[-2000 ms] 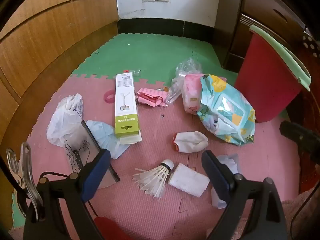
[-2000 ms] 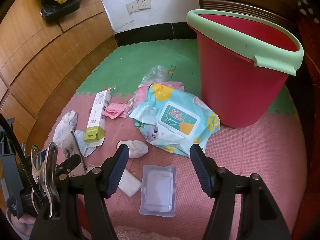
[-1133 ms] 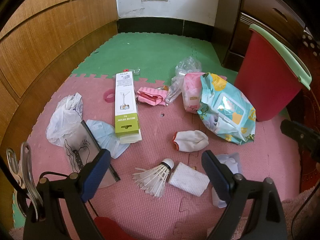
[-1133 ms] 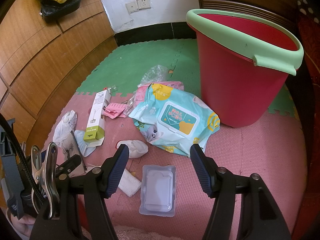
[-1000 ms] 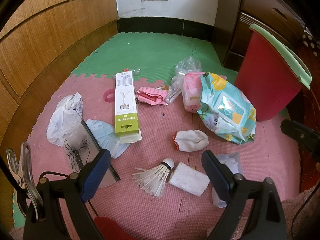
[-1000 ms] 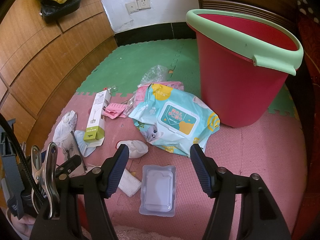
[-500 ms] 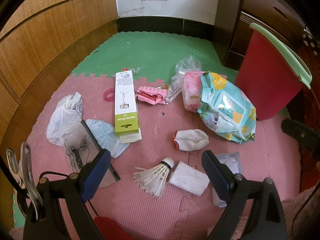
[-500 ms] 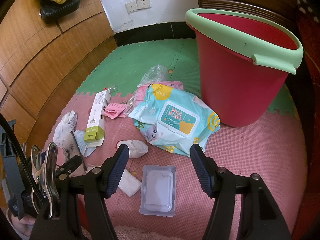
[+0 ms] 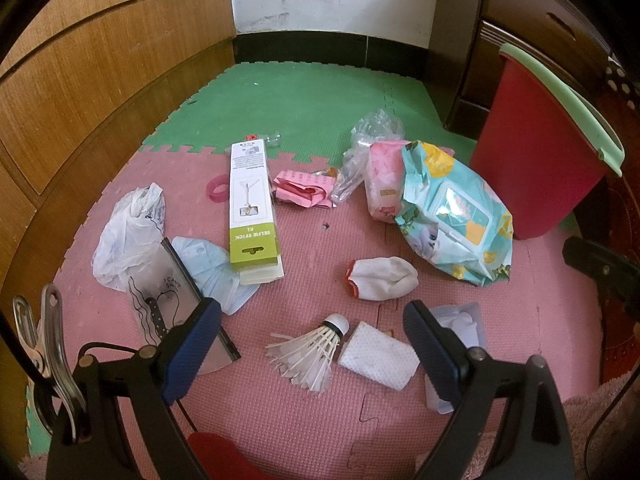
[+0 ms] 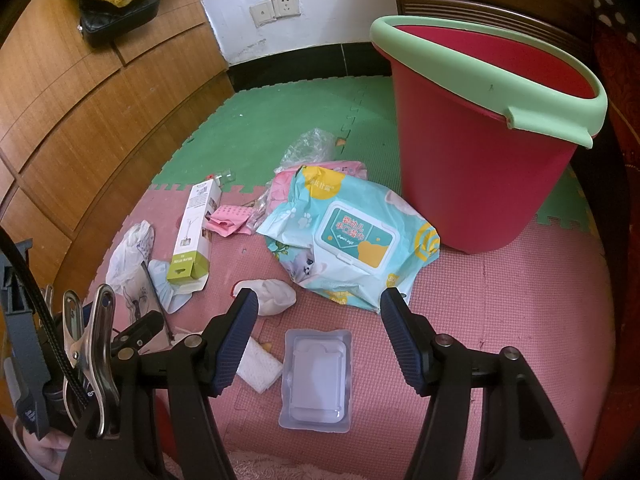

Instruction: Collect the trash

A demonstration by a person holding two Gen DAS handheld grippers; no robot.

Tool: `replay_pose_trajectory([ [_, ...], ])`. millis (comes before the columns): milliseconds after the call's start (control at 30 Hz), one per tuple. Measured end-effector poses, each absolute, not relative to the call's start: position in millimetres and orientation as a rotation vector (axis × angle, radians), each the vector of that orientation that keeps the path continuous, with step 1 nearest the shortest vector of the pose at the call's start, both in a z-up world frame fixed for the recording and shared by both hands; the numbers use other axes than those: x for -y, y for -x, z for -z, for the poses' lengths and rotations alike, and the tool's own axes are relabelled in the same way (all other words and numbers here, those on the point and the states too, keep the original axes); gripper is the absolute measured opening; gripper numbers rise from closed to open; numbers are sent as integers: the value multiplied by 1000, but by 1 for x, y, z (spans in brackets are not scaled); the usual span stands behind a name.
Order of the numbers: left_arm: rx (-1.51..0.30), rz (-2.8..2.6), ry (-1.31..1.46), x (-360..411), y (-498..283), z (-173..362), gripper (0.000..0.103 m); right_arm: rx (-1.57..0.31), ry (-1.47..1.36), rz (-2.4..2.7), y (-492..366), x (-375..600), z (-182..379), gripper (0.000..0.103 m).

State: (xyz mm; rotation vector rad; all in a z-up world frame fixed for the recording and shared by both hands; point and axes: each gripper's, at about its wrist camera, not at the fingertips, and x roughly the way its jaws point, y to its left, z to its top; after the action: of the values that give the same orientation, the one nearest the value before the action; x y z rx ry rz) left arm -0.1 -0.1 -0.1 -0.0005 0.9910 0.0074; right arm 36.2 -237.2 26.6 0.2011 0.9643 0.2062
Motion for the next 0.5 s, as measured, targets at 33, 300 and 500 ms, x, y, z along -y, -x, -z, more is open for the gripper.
replay_pose_trajectory([
  [33, -991, -7, 0, 0, 0, 0, 95, -964, -201, -206, -36, 237, -27, 65],
  [300, -1006, 3, 1, 1, 2, 3, 95, -999, -209, -223, -38, 235, -24, 65],
  [500, -1038, 13, 7, 2, -2, 10, 95, -1062, -202, -246, -36, 225, -15, 65],
])
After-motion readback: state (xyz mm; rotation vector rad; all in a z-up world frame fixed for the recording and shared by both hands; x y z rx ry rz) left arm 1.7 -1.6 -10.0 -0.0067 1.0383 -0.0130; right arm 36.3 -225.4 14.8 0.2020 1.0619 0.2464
